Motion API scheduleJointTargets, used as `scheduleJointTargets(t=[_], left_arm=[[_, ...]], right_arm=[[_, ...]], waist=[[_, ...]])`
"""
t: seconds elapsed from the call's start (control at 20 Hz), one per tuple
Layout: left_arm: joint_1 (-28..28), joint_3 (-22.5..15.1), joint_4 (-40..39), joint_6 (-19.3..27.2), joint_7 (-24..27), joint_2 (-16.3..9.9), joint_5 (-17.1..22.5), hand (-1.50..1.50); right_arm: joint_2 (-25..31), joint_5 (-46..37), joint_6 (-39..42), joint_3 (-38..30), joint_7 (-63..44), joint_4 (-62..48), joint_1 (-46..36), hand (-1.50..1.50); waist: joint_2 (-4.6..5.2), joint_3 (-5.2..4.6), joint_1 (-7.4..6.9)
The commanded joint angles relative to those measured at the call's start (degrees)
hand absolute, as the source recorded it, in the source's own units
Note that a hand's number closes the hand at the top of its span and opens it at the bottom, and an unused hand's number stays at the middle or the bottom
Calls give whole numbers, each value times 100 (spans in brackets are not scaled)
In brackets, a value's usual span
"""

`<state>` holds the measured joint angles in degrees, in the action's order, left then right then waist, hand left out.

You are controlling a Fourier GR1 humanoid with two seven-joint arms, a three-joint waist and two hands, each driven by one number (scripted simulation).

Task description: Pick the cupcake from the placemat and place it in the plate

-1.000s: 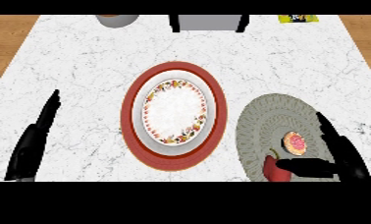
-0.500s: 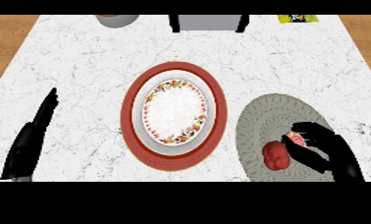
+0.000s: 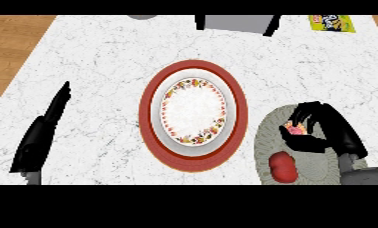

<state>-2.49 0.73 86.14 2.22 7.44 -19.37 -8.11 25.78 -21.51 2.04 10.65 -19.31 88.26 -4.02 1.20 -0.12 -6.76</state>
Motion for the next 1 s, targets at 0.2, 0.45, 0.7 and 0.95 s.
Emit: scheduleJointTargets(t=[0.2,0.45,0.7,0.95], left_arm=[[406,-292,-27,-208,44,51,-68,0],[457,-217,-95,-123,-22,42,-112,0],[350,-200,-134,-1,-4,144,-135,0],[328,38,-325,-12,-8,-14,-96,0]], right_arm=[[1351,-832,1280,700,1898,-678,-1912,150],[1407,-787,935,320,3368,-1736,-2857,150],[1109,-701,280,-33,4636,-2628,-3591,150],[746,84,787,-340,6045,-3173,-4323,150]], waist=[[191,35,-526],[147,52,-260],[108,51,-137],[26,28,145]])
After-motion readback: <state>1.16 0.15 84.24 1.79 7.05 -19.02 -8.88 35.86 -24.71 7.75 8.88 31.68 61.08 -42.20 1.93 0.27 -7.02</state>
